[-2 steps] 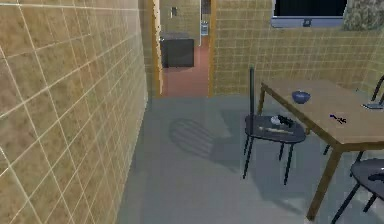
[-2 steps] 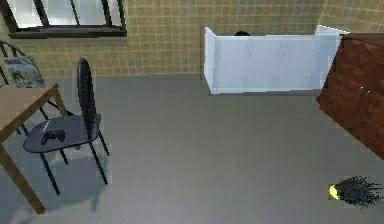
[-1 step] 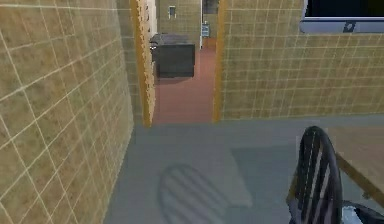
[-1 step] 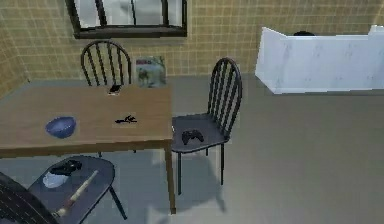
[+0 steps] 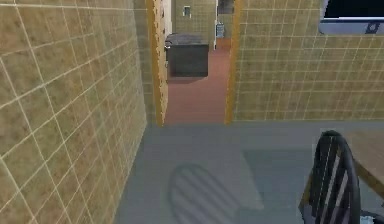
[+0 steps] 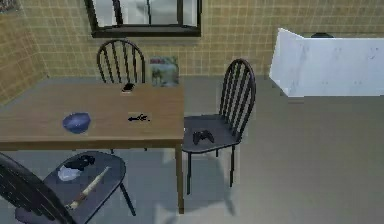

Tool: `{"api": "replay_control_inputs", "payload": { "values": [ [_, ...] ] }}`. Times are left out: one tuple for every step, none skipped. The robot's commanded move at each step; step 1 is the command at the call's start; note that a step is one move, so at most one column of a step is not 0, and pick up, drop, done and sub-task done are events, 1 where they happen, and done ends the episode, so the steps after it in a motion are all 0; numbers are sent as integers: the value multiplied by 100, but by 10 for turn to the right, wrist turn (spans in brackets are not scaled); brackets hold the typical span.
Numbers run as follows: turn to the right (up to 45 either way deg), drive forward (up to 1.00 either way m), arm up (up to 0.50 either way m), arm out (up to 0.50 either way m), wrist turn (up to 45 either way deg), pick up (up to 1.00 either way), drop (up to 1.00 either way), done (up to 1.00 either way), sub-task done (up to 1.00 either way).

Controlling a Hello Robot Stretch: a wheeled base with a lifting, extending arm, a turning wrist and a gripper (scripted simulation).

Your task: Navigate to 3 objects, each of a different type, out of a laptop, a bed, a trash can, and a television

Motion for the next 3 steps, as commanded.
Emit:
{"api": "replay_control_inputs", "payload": {
  "values": [
    [0,75,0,0,0,0,0,0,0],
    [330,0,0,0,0,0,0,0,0],
    [0,100,0,0,0,0,0,0,0]
  ]
}}
